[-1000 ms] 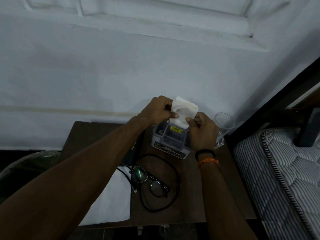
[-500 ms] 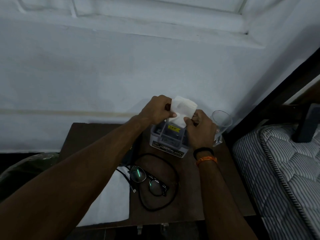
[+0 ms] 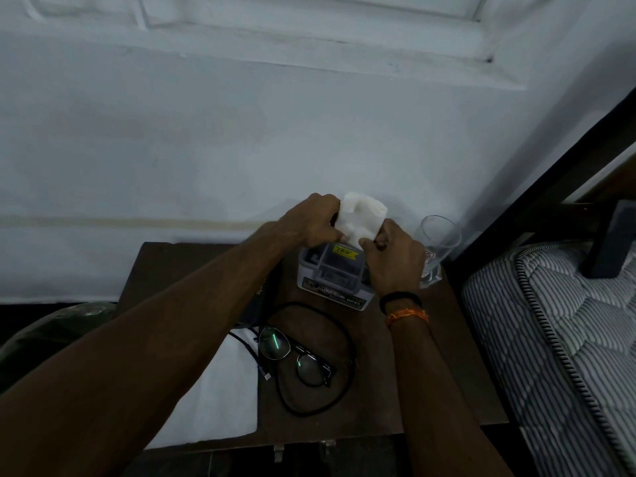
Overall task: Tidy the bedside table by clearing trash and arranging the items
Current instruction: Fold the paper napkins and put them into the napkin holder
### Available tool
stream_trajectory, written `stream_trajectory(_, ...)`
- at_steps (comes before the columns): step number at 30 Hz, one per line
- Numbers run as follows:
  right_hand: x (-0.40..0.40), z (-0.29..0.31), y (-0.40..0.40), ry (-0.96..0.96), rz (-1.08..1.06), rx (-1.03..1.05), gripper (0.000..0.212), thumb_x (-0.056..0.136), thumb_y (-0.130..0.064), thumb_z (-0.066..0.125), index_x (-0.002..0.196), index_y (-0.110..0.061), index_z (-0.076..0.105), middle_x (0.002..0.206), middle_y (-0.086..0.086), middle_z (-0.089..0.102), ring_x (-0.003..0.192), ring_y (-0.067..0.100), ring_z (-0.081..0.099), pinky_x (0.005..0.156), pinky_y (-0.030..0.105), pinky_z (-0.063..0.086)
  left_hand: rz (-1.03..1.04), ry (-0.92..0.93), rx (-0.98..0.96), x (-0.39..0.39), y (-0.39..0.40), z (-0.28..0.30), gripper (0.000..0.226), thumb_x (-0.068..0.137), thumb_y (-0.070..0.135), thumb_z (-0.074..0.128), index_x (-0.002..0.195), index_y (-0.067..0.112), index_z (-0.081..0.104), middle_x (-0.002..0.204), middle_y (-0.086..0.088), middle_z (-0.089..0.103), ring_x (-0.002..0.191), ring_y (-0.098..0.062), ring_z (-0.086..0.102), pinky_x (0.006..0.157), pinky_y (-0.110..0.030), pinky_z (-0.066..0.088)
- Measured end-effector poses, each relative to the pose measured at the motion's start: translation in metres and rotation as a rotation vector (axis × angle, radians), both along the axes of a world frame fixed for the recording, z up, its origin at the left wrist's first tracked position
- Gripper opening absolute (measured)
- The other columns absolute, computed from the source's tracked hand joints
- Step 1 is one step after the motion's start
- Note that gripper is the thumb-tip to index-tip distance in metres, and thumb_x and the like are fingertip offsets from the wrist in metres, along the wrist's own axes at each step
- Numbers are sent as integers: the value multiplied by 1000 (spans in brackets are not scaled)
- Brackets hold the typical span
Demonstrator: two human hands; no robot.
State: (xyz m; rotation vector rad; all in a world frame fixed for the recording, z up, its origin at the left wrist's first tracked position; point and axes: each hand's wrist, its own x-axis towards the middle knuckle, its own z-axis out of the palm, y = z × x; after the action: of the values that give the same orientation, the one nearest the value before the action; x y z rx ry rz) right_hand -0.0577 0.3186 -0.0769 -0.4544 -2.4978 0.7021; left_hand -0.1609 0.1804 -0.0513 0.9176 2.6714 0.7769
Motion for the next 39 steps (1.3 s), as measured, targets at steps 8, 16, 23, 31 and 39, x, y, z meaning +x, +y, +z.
stream_trajectory(8, 3, 0, -3, 7, 32, -44, 27, 82, -22, 72, 105, -9, 66, 93, 9, 74, 83, 23, 67, 65, 20, 41, 72, -43, 71, 4, -3, -1, 69, 55, 47, 73, 111, 8, 62, 112, -10, 63, 105, -28, 59, 85, -42, 55)
stream_trajectory(16, 3, 5, 2, 131, 23, -100, 19, 83, -23, 73, 95, -10, 67, 80, 6, 70, 75, 23, 65, 69, 39, 55, -199, -439, 57, 9, -26, 4, 110, 41, 31, 99, 135, 28, 41, 130, 14, 58, 120, -9, 55, 104, -35, 48)
stream_trajectory(23, 0, -3, 5, 60, 84, 29, 16, 87, -21, 70, 100, -12, 68, 83, 9, 71, 81, 26, 63, 68, 32, 46, -180, -266, 73, 12, -31, -10, 103, 42, 26, 95, 133, 20, 47, 127, 4, 59, 116, -16, 57, 102, -42, 49)
stream_trajectory(31, -8, -15, 1, 25, 88, 79, 22, 84, -2, 59, 102, -13, 67, 85, 10, 71, 84, 32, 62, 67, 33, 45, -47, -176, 190, 22, -33, -23, 93, 46, 33, 95, 125, 18, 50, 117, 1, 62, 105, -17, 59, 91, -43, 53)
stream_trajectory(39, -5, 6, -6, 258, 44, -213, 33, 85, -21, 68, 118, -16, 62, 111, 3, 68, 93, 18, 63, 77, 28, 52, 99, -148, 374, 18, -33, -13, 83, 60, 37, 92, 130, 21, 50, 127, 2, 61, 112, -16, 56, 83, -25, 47)
